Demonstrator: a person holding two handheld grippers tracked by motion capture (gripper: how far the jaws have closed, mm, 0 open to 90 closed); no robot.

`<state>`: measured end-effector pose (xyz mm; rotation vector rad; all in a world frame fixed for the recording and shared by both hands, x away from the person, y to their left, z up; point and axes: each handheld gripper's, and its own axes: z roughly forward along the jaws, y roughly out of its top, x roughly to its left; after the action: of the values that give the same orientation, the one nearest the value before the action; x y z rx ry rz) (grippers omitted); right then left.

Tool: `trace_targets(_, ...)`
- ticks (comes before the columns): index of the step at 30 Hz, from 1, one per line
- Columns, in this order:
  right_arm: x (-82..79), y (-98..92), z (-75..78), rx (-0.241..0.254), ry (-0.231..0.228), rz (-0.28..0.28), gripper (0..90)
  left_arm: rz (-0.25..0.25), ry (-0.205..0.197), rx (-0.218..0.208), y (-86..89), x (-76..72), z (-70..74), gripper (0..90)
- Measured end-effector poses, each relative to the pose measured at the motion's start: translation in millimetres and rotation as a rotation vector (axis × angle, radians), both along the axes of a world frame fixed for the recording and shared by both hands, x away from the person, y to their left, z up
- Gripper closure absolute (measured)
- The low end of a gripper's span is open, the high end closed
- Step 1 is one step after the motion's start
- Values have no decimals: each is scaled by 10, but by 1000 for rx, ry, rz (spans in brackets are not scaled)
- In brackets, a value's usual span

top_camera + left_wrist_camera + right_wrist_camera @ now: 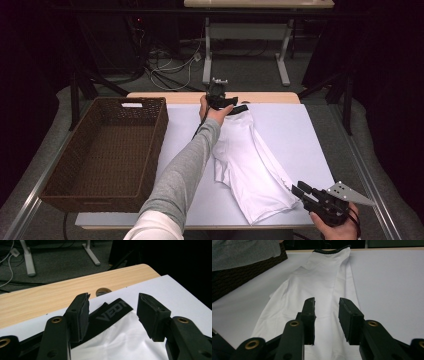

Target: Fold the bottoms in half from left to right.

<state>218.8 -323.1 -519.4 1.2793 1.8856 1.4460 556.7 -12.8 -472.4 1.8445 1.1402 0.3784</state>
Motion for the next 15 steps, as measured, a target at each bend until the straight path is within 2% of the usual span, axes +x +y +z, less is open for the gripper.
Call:
trace_targets(3,33,23,1,-22,0,2,654,11,5,-5,70,-63,-17,430)
trace_targets(7,101,62,-14,-53,28,3,621,16,5,-4,140,-163,-54,419)
trace_targets(11,231,124,-64,-117,36,23,591,15,-3,1,208,-262,-83,408)
trace_targets(15,392,217,-135,-174,40,56,584,15,-7,-14,284,-362,-97,400)
